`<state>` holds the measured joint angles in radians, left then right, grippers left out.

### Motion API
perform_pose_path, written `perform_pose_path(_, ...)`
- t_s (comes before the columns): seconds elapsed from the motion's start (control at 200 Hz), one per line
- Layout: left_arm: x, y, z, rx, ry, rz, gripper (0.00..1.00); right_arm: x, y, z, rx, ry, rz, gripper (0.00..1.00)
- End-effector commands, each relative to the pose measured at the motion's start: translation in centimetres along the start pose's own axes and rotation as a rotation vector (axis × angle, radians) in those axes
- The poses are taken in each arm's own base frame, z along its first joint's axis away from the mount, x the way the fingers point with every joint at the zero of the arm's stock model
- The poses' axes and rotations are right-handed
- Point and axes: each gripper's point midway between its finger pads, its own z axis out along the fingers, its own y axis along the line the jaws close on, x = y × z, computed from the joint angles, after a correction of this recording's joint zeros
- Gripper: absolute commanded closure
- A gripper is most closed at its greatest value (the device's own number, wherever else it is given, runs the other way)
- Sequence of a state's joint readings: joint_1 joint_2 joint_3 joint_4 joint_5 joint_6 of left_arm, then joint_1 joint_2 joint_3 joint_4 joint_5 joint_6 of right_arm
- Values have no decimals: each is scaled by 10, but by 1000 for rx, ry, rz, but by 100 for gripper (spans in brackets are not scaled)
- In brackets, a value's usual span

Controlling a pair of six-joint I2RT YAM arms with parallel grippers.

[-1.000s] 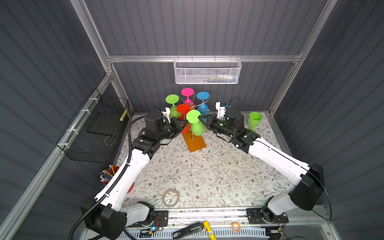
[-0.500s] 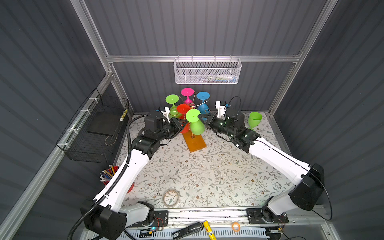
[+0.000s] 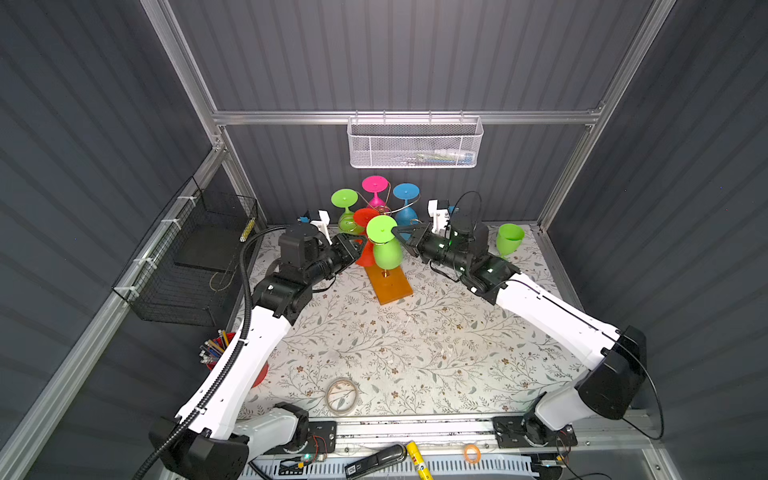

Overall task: Take the wine glass off the wine glass rack
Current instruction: Pick up the wine glass from the wine glass rack.

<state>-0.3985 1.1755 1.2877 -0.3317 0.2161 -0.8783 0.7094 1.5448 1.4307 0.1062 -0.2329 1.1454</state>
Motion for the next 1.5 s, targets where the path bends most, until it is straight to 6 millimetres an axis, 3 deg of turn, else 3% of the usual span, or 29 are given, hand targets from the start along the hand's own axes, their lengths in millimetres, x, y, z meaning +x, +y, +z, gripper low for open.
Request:
perform_pose_path(0.0, -8, -6, -10, -7, -31, 44, 66, 1, 13, 7, -42, 12, 11, 100)
perform_pose_path(0.37, -8, -3, -13, -18, -39, 58, 67, 1, 12, 25, -46, 30, 47, 100)
perform_pose_path(0.766, -10, -6, -18, -23, -45, 83, 66, -15, 11, 35, -37, -10, 53, 100)
perform_pose_path(1.156, -8, -4, -14, -21, -34, 82, 66, -37, 1, 22, -31, -60, 72, 100)
perform_pose_path(1.491, -7, -3, -13, -22, -30, 76, 66, -34, -7, 6, -17, -72, 67, 100)
